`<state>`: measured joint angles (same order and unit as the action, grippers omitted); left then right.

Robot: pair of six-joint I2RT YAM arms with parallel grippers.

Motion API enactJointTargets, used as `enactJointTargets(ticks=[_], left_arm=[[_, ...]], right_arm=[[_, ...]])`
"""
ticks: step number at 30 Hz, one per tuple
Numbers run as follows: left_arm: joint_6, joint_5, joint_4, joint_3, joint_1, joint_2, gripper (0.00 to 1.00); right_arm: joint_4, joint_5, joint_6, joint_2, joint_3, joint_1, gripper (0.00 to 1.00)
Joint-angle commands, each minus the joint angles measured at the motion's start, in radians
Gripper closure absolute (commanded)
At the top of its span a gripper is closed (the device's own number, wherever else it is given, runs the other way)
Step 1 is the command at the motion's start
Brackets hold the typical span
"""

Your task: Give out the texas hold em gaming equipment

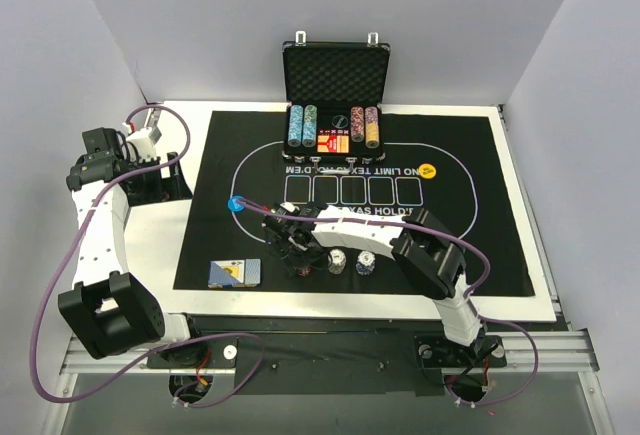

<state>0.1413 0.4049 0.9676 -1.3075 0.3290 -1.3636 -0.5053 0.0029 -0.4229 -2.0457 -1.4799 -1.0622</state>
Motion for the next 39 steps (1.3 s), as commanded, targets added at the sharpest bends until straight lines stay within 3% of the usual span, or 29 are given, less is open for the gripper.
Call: enactJointTargets(ticks=[1,15,39], left_arm=[[0.015,0.021,-0.035,0.002,0.007,0.034,0.04],[0.018,0.021,-0.032,0.005,0.007,0.04,0.04],[0.027,0.034,-0.029,0.001,0.007,0.038,0.04]], right_arm=[[-0.053,0.009,0.004,0.068,-0.01,-0.01,0.53],[-0.061,0.009,0.003,0.071,-0.014,-0.015,0.66],[-0.137,0.043,0.038,0.081,-0.123,-0.015,0.67]])
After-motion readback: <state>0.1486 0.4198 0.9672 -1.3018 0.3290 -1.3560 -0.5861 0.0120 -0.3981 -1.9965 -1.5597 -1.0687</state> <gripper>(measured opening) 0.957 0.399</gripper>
